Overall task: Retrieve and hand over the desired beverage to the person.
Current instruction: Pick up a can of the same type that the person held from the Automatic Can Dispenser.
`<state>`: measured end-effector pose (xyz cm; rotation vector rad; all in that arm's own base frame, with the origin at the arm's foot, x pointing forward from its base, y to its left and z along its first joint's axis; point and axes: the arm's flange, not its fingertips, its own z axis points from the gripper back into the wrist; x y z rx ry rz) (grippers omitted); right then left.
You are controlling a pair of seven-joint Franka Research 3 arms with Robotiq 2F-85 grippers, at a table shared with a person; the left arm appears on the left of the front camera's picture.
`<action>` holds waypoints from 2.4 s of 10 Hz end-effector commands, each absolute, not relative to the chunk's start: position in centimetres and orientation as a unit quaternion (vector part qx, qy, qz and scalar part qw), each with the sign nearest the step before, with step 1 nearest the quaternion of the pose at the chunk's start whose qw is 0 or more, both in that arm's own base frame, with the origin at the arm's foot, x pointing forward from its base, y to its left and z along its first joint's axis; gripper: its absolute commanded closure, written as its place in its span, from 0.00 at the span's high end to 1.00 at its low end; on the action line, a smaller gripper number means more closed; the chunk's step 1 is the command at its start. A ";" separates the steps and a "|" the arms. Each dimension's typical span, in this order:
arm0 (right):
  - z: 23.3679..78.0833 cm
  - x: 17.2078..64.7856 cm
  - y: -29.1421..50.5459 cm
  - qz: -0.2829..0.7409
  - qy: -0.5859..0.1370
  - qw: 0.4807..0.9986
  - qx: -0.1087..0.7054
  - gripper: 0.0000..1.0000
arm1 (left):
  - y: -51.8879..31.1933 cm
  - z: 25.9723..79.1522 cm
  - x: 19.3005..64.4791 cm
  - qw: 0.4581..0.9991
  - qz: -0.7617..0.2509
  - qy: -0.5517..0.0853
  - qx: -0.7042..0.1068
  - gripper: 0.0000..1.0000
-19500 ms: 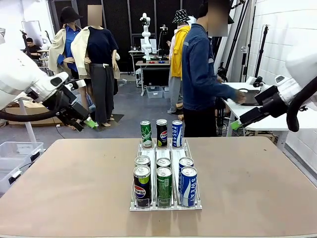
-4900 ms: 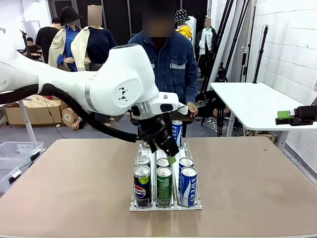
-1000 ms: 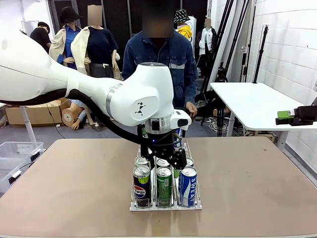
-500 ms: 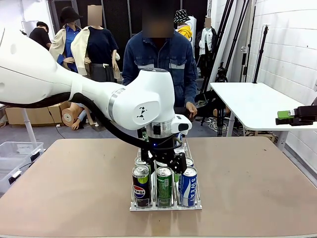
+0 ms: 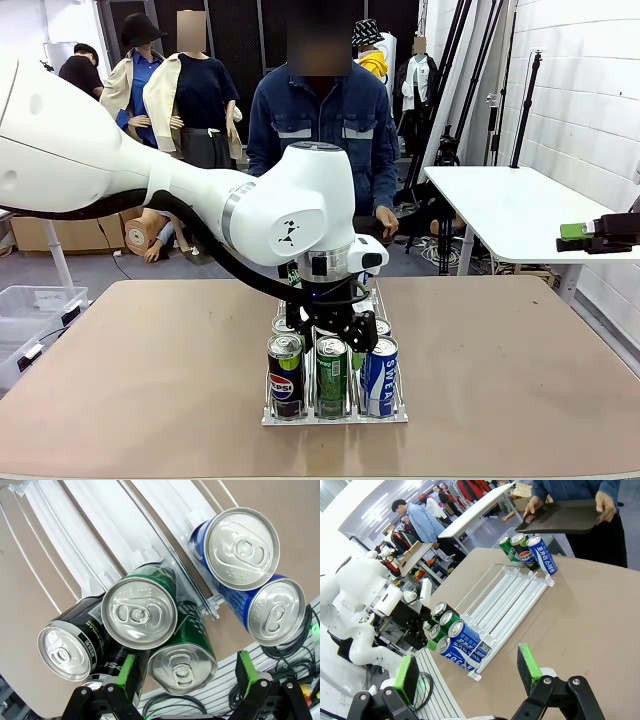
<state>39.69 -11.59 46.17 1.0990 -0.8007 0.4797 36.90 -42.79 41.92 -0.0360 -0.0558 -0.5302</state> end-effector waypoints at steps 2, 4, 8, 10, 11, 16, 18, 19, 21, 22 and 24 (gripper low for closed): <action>46.2 39.6 -11.6 0.221 -0.363 0.752 0.505 1.00 | -43.6 41.4 37.2 0.968 -0.247 -0.038 0.000 1.00; 46.2 39.6 -11.6 0.221 -0.363 0.752 0.505 1.00 | -43.7 41.2 37.2 0.968 -0.247 -0.038 -0.001 1.00; 46.2 39.6 -11.6 0.221 -0.363 0.752 0.505 1.00 | -43.8 41.1 37.2 0.968 -0.248 -0.041 0.002 0.80; 46.2 39.6 -11.6 0.221 -0.363 0.752 0.505 1.00 | -44.0 41.1 37.2 0.968 -0.249 -0.040 0.004 0.65; 46.2 39.6 -11.6 0.221 -0.363 0.752 0.505 1.00 | -44.0 41.1 37.1 0.968 -0.250 -0.040 0.005 0.57; 46.2 39.6 -11.6 0.221 -0.363 0.752 0.505 1.00 | -43.2 41.1 37.2 0.964 -0.264 -0.031 -0.005 0.16; 46.2 39.6 -11.6 0.221 -0.363 0.752 0.505 1.00 | -43.2 41.1 37.2 0.964 -0.264 -0.031 -0.005 0.16; 46.2 39.6 -11.6 0.221 -0.363 0.752 0.505 1.00 | -43.2 41.1 37.2 0.964 -0.264 -0.031 -0.005 0.16; 46.2 39.6 -11.6 0.221 -0.363 0.752 0.505 1.00 | -43.2 41.1 37.2 0.964 -0.264 -0.031 -0.005 0.16; 46.2 39.6 -11.6 0.221 -0.363 0.752 0.505 1.00 | -43.2 41.1 37.2 0.964 -0.264 -0.030 -0.005 0.16; 46.2 39.6 -11.6 0.221 -0.363 0.752 0.505 1.00 | -44.3 45.1 37.9 0.965 -0.258 -0.046 -0.001 0.16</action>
